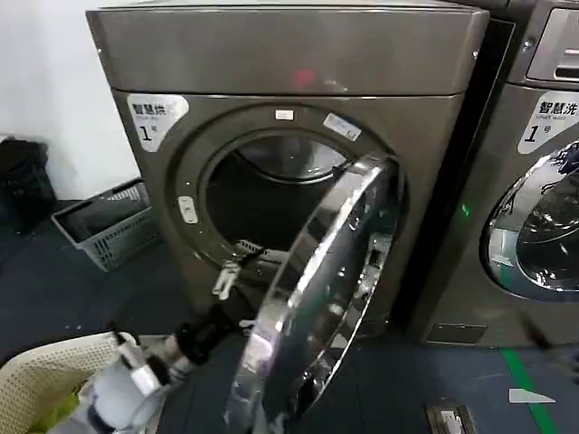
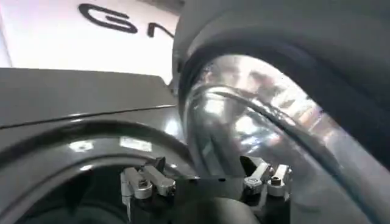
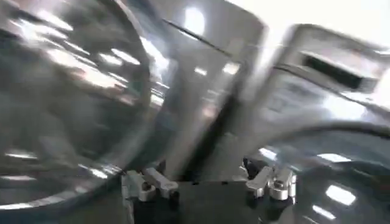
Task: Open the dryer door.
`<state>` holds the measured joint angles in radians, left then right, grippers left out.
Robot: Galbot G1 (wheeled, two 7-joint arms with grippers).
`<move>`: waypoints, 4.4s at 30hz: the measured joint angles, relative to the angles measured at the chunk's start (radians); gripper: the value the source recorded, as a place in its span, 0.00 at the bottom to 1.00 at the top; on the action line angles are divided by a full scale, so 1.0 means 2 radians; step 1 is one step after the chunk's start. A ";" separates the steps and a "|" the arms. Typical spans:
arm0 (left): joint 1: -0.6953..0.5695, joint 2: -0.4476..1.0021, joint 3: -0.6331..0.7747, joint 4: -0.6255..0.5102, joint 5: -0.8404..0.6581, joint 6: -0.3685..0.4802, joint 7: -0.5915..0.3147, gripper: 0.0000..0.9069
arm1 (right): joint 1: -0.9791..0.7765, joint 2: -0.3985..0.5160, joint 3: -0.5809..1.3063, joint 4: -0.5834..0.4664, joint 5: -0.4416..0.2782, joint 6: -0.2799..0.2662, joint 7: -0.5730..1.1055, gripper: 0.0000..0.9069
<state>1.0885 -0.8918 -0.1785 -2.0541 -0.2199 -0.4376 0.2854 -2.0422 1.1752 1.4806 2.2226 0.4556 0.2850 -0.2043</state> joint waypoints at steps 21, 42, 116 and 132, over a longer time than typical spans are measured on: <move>-0.163 -0.073 0.210 0.070 -0.001 -0.003 0.000 1.00 | 0.052 0.201 0.107 -0.069 -0.056 -0.086 0.244 1.00; -0.255 -0.205 0.325 0.175 0.054 0.024 -0.018 1.00 | 0.066 0.217 0.125 -0.071 -0.051 -0.083 0.248 1.00; 0.094 -0.060 -0.190 -0.029 -0.080 0.343 -0.229 1.00 | 0.088 0.198 0.151 -0.165 -0.035 -0.041 0.341 1.00; 0.171 -0.031 -0.332 -0.016 -0.331 0.534 -0.403 1.00 | 0.082 0.182 0.175 -0.231 0.024 -0.029 0.334 1.00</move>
<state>1.4301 -0.9533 -0.8419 -2.0866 -0.8812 0.6299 -0.5215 -1.8772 1.5400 1.8302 1.7604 0.5038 0.2268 0.4628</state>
